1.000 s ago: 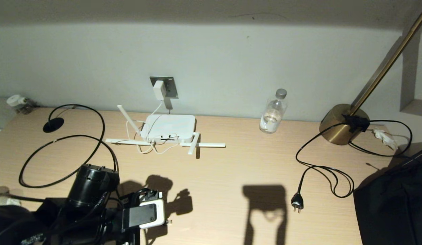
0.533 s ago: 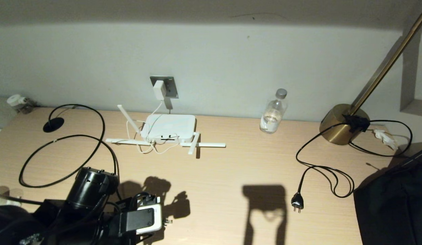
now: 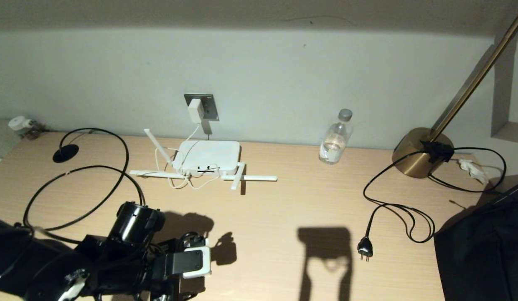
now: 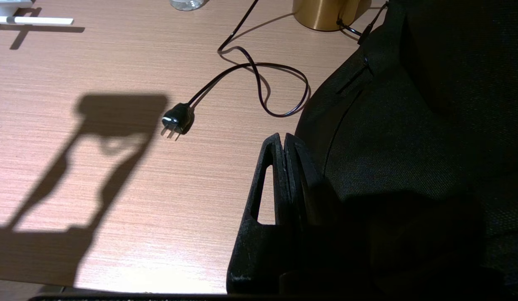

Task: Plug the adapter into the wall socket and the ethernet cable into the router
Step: Pick up cable

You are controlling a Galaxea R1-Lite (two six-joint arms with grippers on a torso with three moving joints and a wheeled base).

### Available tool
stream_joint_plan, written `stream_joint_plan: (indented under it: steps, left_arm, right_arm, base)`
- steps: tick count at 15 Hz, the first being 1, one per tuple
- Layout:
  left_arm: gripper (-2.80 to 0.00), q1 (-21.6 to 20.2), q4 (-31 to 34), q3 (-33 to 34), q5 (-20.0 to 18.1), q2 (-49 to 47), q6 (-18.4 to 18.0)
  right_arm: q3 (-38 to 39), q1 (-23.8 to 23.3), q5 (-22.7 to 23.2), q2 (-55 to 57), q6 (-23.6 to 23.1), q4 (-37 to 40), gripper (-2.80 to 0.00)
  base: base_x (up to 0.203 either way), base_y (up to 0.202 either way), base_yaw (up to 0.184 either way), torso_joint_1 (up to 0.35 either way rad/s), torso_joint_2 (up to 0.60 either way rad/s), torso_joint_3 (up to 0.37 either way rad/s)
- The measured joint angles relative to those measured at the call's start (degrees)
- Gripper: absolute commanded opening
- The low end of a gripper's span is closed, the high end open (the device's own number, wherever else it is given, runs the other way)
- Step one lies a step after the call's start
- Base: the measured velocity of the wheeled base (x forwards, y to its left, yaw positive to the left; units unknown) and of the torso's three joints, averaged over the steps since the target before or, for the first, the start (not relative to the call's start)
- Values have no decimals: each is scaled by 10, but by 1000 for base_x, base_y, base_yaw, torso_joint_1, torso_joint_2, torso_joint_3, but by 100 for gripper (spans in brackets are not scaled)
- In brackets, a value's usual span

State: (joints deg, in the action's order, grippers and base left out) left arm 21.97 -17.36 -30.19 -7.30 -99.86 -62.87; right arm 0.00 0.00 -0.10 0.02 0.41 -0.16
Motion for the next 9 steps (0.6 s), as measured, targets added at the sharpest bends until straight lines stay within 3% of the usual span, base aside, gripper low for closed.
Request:
stream_joint_plan:
  steps: [9]
  left_arm:
    - [0,-21,10,-16,-1,-31,-20]
  right_arm:
    - [0,0,0,0,0,0,-280]
  base:
    - [0,0,0,0,0,0]
